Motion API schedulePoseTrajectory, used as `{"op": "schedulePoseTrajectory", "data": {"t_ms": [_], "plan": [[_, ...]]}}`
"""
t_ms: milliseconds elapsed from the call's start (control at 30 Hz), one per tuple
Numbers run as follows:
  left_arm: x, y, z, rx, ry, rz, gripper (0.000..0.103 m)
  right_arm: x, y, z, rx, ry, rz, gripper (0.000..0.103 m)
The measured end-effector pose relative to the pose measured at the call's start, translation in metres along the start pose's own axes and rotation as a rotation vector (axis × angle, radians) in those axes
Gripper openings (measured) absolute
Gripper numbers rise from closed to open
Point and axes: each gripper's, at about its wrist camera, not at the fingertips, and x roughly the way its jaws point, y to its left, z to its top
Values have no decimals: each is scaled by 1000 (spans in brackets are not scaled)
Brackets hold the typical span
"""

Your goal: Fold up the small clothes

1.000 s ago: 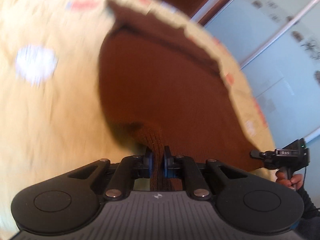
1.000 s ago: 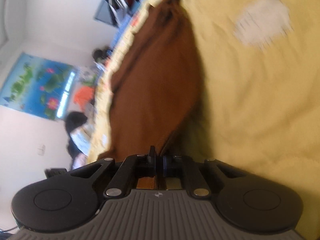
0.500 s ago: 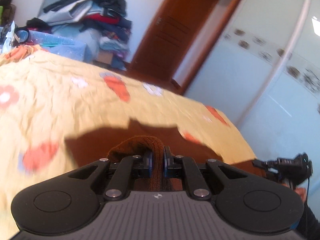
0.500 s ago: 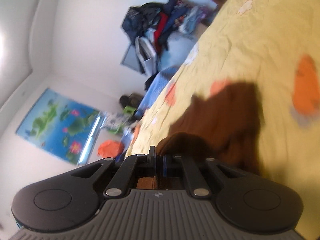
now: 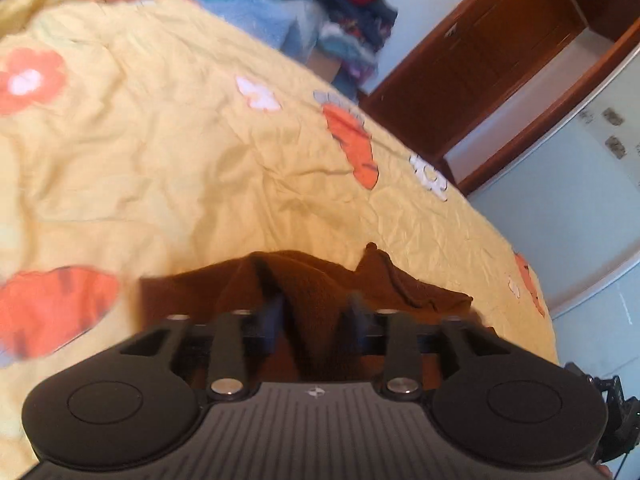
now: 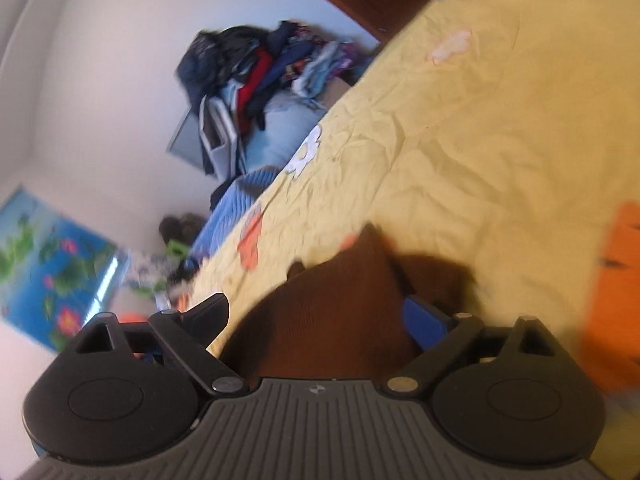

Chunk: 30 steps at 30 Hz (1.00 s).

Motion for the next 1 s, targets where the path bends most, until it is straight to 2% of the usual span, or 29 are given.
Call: {"op": "schedulePoseTrajectory", "data": {"t_ms": [67, 100, 200, 267, 400, 467, 533, 667, 700, 733, 767, 800, 833, 900, 1000], "plan": [[-40, 7, -21, 8, -103, 8, 77, -27, 0, -20, -62, 4, -50, 95], [-60, 11, -32, 9, -146, -4, 77, -40, -1, -30, -86, 4, -75, 95], [-101, 29, -57, -29, -162, -33, 83, -75, -11, -54, -114, 7, -134, 95], [-109, 43, -69, -62, -109, -39, 83, -87, -20, -64, -85, 30, -159, 95], [-93, 58, -76, -88, 34, 9, 83, -84, -24, -84, -52, 100, -152, 95], [-77, 63, -72, -135, 126, -28, 83, -81, -17, -88, -44, 123, -129, 96], [-73, 63, -72, -176, 159, -55, 83, -73, -11, -87, -10, 149, -101, 96], [-66, 56, -73, -220, 251, -131, 82, -54, 5, -85, -59, 181, -106, 96], [-65, 52, -77, -218, 262, -138, 78, -50, 7, -85, -65, 181, -103, 94], [-64, 50, -80, -212, 261, -119, 72, -46, 8, -84, -66, 189, -102, 82], [-62, 48, -82, -199, 247, -91, 49, -41, 9, -84, -62, 207, -105, 59], [-61, 47, -84, -187, 238, -59, 28, -36, 7, -83, -48, 233, -111, 45], [-58, 49, -84, -191, 237, -36, 22, -30, 4, -82, -37, 260, -118, 25], [-53, 54, -84, -222, 228, -27, 8, -27, -1, -82, -30, 264, -104, 23], [-61, 44, -86, -163, 193, -3, 5, -38, 7, -83, -75, 250, -85, 21]]}}
